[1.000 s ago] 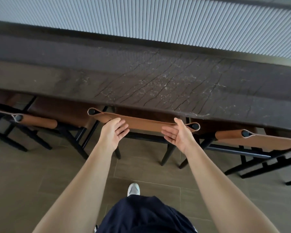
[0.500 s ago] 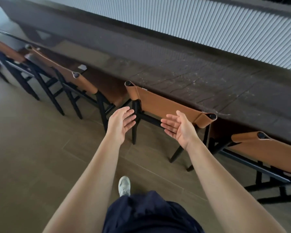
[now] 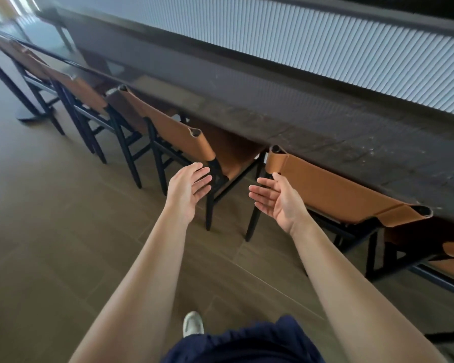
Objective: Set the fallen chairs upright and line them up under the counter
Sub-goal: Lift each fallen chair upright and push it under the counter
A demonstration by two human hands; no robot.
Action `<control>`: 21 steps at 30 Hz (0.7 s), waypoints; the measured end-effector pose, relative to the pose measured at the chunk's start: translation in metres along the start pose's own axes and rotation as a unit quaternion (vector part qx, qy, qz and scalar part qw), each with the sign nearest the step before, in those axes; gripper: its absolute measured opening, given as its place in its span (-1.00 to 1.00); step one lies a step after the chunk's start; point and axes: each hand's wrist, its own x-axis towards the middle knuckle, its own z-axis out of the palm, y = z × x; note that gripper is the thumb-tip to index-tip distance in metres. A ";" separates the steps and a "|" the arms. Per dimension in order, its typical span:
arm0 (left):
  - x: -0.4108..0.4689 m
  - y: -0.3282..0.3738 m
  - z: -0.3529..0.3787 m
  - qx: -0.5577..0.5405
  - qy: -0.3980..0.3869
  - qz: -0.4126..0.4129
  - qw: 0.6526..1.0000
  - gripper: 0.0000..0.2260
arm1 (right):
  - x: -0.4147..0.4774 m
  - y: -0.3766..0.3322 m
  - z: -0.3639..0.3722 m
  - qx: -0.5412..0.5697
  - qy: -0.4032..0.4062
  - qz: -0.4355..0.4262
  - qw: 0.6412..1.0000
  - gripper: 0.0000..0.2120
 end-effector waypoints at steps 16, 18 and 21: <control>0.136 0.107 -0.084 0.054 0.034 -0.033 0.997 -0.67 | 0.102 0.002 0.182 0.050 0.000 0.082 0.995 -0.60; 0.165 0.120 -0.082 0.066 0.039 -0.037 0.996 -0.66 | 0.128 -0.002 0.198 0.061 0.006 0.104 0.993 -0.58; 0.211 0.136 -0.076 0.069 0.034 -0.052 0.996 -0.60 | 0.166 -0.012 0.220 0.075 0.013 0.133 0.988 -0.54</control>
